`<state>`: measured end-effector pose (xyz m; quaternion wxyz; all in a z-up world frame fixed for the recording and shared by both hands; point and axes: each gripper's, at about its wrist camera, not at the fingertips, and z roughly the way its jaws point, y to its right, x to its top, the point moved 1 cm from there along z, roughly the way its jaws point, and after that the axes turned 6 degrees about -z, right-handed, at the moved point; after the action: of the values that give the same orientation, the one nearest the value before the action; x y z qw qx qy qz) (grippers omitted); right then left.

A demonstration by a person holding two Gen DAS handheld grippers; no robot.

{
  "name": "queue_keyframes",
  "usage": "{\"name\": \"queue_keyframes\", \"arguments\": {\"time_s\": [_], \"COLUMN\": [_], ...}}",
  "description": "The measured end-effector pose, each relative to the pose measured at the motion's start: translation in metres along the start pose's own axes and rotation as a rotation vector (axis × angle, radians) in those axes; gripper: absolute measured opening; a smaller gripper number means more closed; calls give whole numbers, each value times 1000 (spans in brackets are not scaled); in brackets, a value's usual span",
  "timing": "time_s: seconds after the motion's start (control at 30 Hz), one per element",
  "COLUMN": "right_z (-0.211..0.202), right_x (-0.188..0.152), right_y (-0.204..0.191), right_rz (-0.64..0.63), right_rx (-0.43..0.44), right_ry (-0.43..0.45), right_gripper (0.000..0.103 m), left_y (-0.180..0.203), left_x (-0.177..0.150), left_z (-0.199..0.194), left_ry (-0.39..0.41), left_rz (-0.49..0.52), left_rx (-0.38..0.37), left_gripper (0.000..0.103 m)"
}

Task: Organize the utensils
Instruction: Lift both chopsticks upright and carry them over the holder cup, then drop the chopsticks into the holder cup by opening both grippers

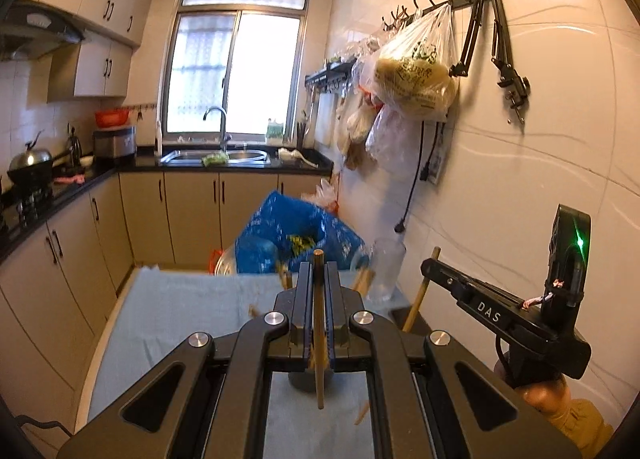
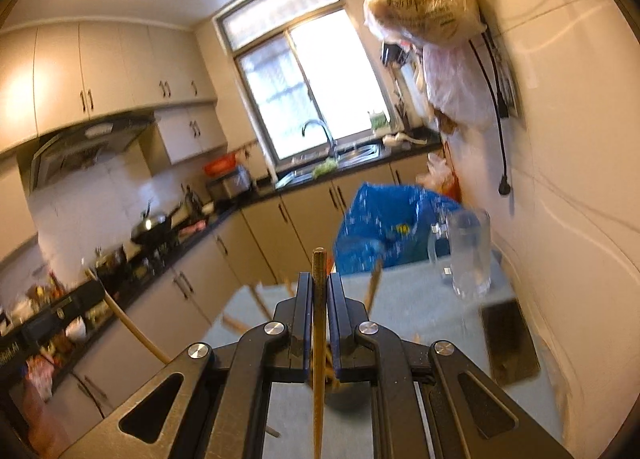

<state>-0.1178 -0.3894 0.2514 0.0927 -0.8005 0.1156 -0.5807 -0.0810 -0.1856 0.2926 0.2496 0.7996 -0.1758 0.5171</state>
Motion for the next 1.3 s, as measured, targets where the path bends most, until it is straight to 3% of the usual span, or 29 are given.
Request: {"name": "queue_keyframes", "arguments": {"time_s": [0.17,0.3,0.53,0.87,0.9,1.0,1.03,1.3], "right_z": [22,47,86,99,98,94,91,62], "right_x": [28,32,-2,-34,-37,-40,-40,-37], "right_y": [0,5,30,41,41,42,42,40], "right_rz": [8,-4,45,79,84,104,109,106], "right_rx": [-40,-101,-110,-90,-92,-94,-97,-104], "right_ry": [93,129,19,-86,-91,-100,-95,-77], "right_gripper": [7,7,7,8,12,44,48,53], "left_y": [1,-4,-12,-10,-9,-3,-2,-8], "left_x": [24,28,1,-20,-21,-21,-22,-26], "left_z": [34,72,131,127,124,112,108,63], "left_ry": [38,21,-110,-146,-142,-121,-116,-97], "left_rz": [-31,-60,-82,-66,-62,-33,-26,-60], "left_rx": [21,50,74,65,64,67,70,60], "left_gripper": [5,5,5,5,5,7,9,29]}}
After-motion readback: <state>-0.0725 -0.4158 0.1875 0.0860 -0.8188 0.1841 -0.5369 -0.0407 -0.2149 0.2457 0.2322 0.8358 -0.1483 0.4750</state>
